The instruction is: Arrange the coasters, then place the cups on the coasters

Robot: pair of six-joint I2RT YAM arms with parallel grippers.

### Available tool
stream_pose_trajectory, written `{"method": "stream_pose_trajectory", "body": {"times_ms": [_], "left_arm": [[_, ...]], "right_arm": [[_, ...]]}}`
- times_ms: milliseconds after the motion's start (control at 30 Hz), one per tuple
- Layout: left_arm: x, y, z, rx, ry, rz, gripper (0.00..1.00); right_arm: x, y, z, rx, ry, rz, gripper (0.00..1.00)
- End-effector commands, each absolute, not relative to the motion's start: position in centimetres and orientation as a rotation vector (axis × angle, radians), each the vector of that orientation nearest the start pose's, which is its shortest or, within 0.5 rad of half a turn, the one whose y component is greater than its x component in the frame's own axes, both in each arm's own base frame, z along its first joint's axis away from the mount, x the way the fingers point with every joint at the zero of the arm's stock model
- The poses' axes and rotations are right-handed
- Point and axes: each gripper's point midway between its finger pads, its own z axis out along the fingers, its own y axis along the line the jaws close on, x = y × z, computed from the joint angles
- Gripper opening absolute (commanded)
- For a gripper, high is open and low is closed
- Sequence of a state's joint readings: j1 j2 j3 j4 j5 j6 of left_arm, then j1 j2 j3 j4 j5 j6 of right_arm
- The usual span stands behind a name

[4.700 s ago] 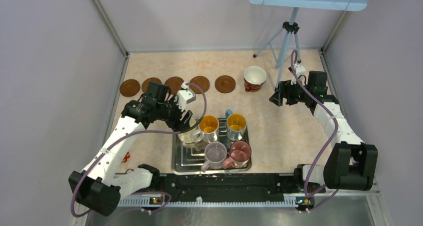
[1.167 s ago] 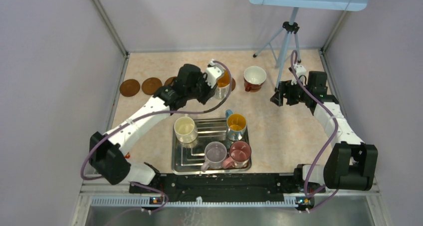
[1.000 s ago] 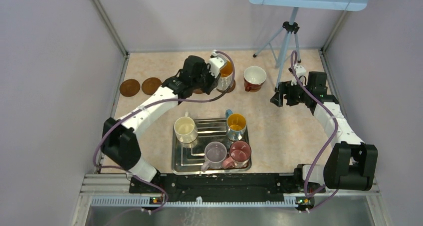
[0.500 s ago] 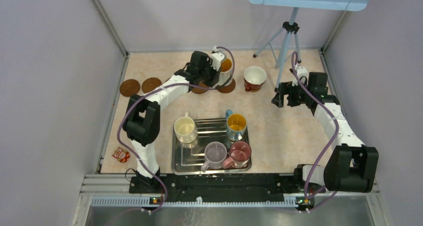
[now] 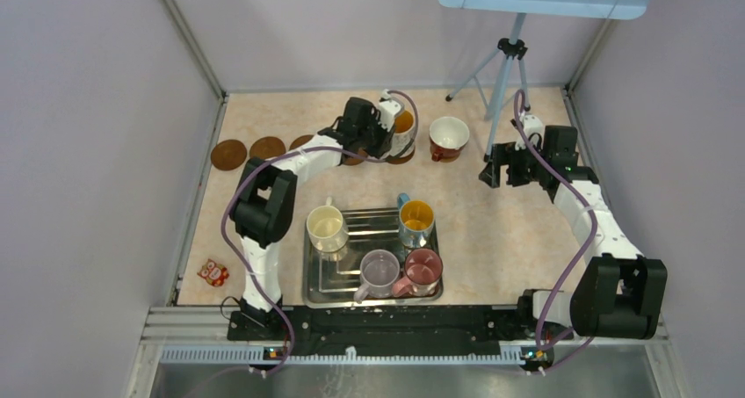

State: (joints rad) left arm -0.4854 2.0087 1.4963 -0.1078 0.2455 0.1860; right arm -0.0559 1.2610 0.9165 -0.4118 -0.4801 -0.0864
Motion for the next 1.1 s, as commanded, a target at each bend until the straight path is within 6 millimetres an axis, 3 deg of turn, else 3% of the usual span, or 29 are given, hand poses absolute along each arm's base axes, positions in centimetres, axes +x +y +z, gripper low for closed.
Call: {"method": "stream_pose_trajectory", "body": {"times_ms": [0,433,667,1067], "left_arm": [[50.6,-30.8,18.3,0.819,1.764,-0.451,0.00],[51.4,-29.9,16.6,0.846,1.811,-0.448,0.00],[51.1,-30.1,15.1,0.877,1.858,-0.471,0.06],[51.3,-29.6,14.6,0.886,1.878,-0.433,0.16]], "right_arm": [[34.2,5.8,17.1,-0.300,2.177,0.467,0.87],[34.2,5.8,16.6,-0.299,2.184,0.470,0.87],[34.3,5.7,16.4,-0.298,2.189,0.463,0.87],[34.4,5.8,16.2,-0.300,2.191,0.474,0.87]]}}
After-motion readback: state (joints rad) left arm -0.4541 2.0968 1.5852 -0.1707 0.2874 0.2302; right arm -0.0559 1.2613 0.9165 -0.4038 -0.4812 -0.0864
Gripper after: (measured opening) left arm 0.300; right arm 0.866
